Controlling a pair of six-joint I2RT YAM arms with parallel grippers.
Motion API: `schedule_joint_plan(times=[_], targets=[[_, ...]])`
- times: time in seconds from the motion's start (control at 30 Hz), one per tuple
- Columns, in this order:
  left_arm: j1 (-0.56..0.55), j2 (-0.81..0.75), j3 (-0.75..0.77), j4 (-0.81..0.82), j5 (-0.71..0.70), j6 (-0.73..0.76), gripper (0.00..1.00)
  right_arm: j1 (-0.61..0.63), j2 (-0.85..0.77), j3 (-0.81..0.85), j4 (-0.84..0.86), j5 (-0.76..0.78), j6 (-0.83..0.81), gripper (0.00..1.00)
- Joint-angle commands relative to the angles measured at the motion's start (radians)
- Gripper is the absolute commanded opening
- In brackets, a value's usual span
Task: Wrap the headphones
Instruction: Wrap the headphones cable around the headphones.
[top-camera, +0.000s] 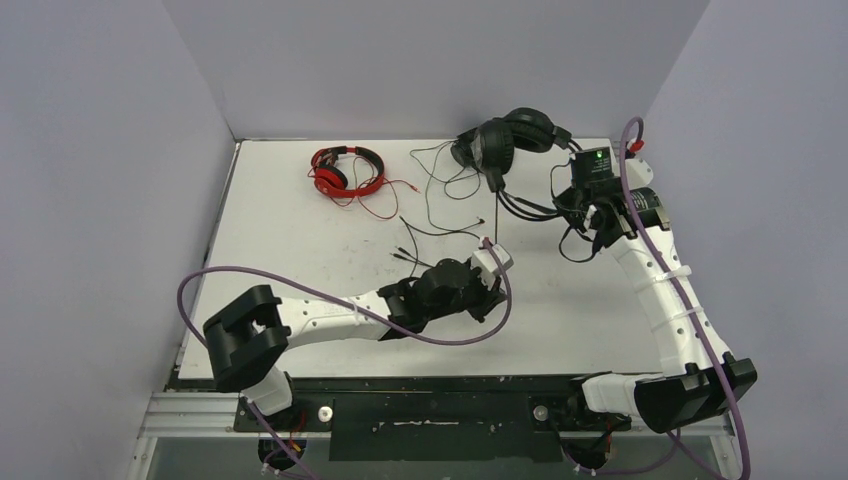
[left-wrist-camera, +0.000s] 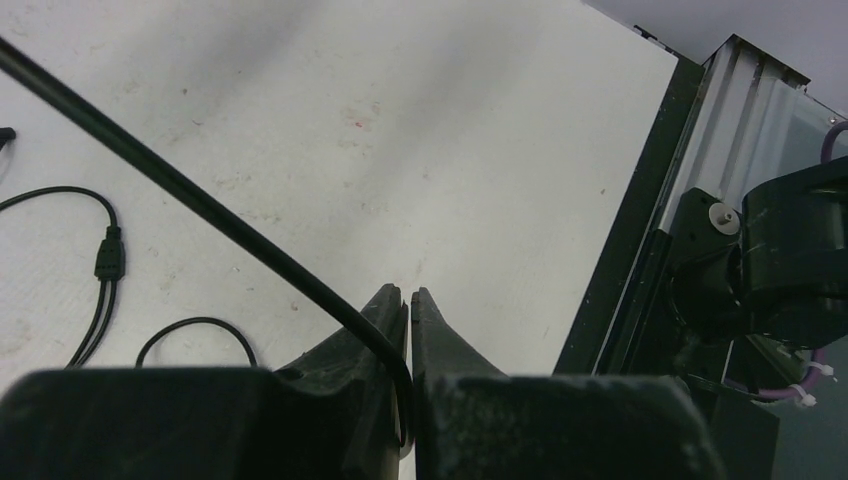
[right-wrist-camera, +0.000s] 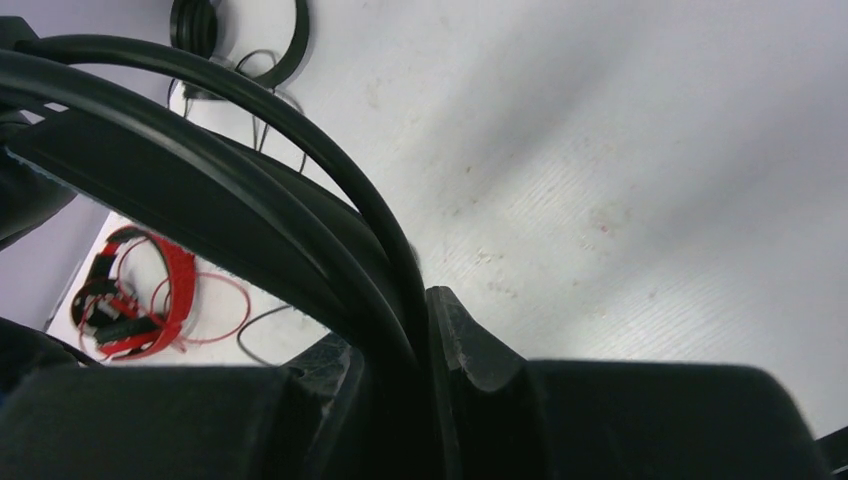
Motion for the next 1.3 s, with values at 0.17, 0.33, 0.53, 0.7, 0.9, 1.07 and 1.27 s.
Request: schedule_joint_plan(times=[0.17, 0.33, 0.53, 0.7, 0.9, 1.07, 1.27], targets=[[-0.046, -0.197, 0.016, -0.162, -0.049, 0.062, 0.04, -0.008, -0.042, -0.028, 0.087, 0.296, 0.0, 0.0], [-0.081, -0.264, 0.08, -0.292, -0.127, 0.129, 0.04, -0.004, -0.019, -0.069, 0.086, 0.352, -0.029, 0.0], [-0.141, -0.273, 0.22, -0.516, -0.344, 0.273, 0.04, 0.013, 0.011, -0.107, 0.064, 0.392, -0.064, 0.0], [-0.165, -0.281, 0.285, -0.599, -0.537, 0.402, 0.04, 0.055, 0.043, -0.138, 0.037, 0.413, -0.111, 0.0], [-0.171, -0.265, 0.254, -0.475, -0.849, 0.611, 0.05, 0.139, 0.061, -0.153, 0.036, 0.35, -0.212, 0.0], [-0.148, -0.3, 0.128, -0.147, -0.853, 0.73, 0.06, 0.183, 0.012, -0.211, 0.109, 0.232, -0.338, 0.0], [-0.049, -0.367, 0.112, -0.127, -0.636, 0.62, 0.08, 0.215, -0.019, -0.235, 0.131, 0.131, -0.469, 0.0]])
